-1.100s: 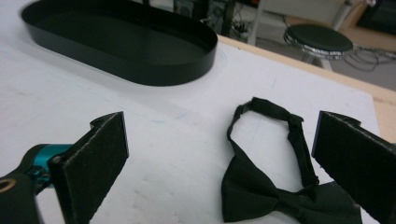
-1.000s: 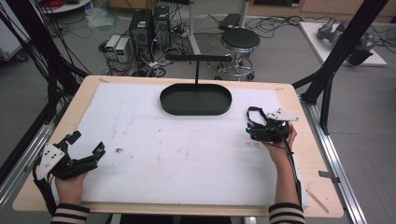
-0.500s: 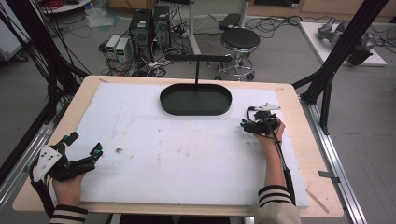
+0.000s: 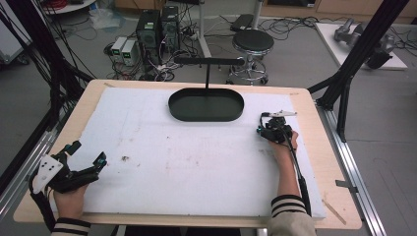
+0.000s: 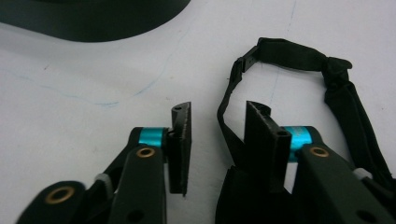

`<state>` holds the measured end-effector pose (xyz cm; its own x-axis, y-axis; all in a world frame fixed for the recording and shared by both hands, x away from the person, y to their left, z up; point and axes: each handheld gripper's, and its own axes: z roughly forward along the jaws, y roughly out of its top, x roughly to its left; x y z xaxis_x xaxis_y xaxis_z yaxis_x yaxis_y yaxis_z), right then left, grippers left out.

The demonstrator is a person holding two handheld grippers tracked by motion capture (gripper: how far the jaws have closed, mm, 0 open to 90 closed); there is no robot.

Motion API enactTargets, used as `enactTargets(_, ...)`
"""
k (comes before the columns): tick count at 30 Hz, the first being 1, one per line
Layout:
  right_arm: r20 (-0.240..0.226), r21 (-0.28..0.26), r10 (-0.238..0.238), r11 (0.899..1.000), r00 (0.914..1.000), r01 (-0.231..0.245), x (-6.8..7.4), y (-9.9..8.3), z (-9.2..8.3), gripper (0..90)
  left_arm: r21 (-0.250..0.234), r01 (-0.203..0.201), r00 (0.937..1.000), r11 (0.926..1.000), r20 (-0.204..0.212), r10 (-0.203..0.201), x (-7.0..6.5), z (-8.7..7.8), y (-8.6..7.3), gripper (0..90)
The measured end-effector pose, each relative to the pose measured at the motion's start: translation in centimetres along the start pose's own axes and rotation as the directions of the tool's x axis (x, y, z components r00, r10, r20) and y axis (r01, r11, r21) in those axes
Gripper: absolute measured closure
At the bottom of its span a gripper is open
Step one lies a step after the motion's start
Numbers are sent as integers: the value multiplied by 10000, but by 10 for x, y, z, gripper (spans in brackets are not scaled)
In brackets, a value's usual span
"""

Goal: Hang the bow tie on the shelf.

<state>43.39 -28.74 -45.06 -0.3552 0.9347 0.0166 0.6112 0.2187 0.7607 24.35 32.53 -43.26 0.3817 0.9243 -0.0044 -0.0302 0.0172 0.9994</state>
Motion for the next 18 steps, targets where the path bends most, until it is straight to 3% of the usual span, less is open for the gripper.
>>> enactTargets(1,-50,24,226,9997,9997,-226,-2,0,-1,813,2,-11,10000,10000,9,11,0,0,0,66)
enactTargets(2,-50,24,226,9997,9997,-226,-2,0,-1,813,2,-11,10000,10000,9,11,0,0,0,66)
enactTargets(3,-170,5,553,9985,9983,-553,-5,-1,-2,884,-9,0,10000,10000,18,0,-1,0,0,66)
enactTargets(9,-3,-65,388,9992,9992,-388,-3,0,-5,891,3,-6,10000,10000,8,6,0,0,0,66)
enactTargets(11,-88,-885,517,9947,9986,-523,-2,5,-14,891,-17,6,10000,10000,11,-6,0,0,0,66)
enactTargets(14,-349,-1870,726,9793,9967,-779,-3,12,-28,891,-38,31,10000,10000,24,-30,-1,1,0,66)
enactTargets(16,-535,-2387,896,9659,9945,-999,-5,15,-36,891,-15,1,10000,10000,49,-1,-1,1,0,66)
enactTargets(17,-535,-2387,896,9659,9945,-999,-5,15,-36,891,-15,19,10000,10000,72,-19,-2,2,0,66)
enactTargets(18,-663,-2610,969,9590,9931,-1109,-6,16,-40,891,6,-13,10000,10000,97,13,-2,2,0,66)
